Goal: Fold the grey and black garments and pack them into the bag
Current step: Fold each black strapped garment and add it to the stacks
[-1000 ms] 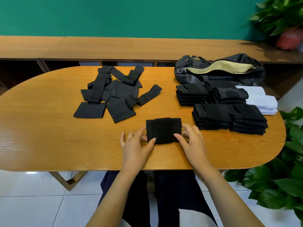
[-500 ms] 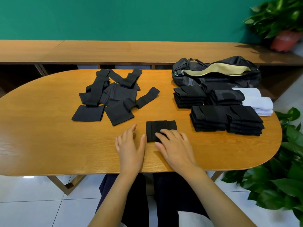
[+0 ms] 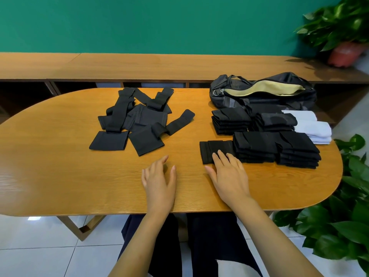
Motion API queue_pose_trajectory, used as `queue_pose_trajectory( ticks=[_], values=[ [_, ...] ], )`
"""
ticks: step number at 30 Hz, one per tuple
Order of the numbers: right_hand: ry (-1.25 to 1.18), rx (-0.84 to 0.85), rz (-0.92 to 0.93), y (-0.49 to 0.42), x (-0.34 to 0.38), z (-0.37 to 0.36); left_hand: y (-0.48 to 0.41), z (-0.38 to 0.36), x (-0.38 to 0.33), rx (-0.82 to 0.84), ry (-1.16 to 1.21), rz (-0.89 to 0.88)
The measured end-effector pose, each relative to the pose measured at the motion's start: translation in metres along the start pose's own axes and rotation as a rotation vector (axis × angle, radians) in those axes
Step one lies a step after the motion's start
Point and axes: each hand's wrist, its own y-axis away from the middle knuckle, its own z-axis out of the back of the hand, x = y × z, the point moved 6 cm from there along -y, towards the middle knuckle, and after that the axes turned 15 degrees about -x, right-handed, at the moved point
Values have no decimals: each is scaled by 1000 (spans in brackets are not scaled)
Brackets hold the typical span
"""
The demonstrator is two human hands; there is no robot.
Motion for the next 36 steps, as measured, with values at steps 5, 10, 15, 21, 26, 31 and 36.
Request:
queue_pose_trajectory(
  ticks=[5, 10, 15, 21, 26, 31, 36],
  values=[
    [-71, -4, 67, 1, 6, -3, -13, 3, 1, -13, 21, -35],
    [-112, -24, 115, 2, 12, -8, -60, 14, 23, 15, -219, -97],
    [-126, -19, 106, 3, 9, -12, -65, 11, 35, 177, -388, -292],
    [-103, -57, 51, 5, 5, -11, -28, 9, 10, 237, -48, -501],
    [-134, -73, 38, 6, 3, -10, -28, 11, 23, 188, -183, -408],
    [-224, -149, 146, 7, 11, 0, -15, 15, 18, 244, -193, -462],
    [-404, -241, 221, 8, 23, 13, -10, 17, 15, 272, -186, -550]
  ],
)
